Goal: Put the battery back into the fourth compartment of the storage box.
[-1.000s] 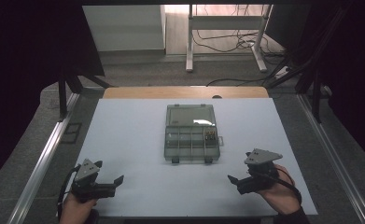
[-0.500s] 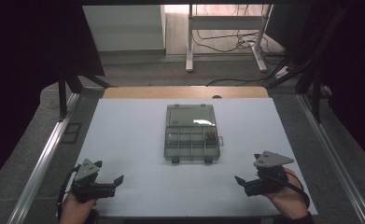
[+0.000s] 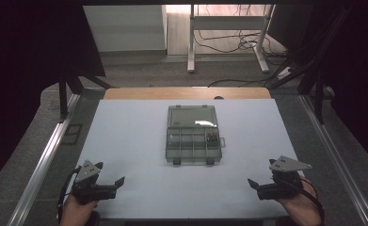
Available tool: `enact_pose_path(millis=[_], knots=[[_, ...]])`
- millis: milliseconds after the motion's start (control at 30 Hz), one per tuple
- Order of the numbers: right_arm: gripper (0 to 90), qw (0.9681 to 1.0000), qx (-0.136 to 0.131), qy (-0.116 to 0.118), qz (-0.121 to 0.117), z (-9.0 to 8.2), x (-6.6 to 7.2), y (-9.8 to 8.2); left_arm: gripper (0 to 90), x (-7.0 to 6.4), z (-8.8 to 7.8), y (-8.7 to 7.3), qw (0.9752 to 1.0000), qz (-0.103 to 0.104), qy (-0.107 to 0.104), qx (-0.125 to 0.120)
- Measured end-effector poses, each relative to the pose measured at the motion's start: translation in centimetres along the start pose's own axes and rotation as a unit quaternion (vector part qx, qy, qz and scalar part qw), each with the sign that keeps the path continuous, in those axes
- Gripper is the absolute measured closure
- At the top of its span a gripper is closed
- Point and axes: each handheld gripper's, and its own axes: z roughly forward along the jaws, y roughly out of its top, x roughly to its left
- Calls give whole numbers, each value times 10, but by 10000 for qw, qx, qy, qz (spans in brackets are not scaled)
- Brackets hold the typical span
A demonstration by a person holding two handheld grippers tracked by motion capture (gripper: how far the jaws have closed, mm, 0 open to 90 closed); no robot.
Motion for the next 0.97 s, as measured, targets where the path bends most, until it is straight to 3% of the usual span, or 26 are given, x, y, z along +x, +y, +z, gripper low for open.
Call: enact_pose_path(millis=[300,600,967], knots=[[4,9995,-18,-194,262,-8,-9,-18,32,0,0,0,10000,1,2,3],[1,9986,84,-389,352,-10,-14,-37,32,0,0,0,10000,3,5,6],[1,9979,200,-351,515,-6,-18,-43,32,0,1,1,10000,13,1,8]])
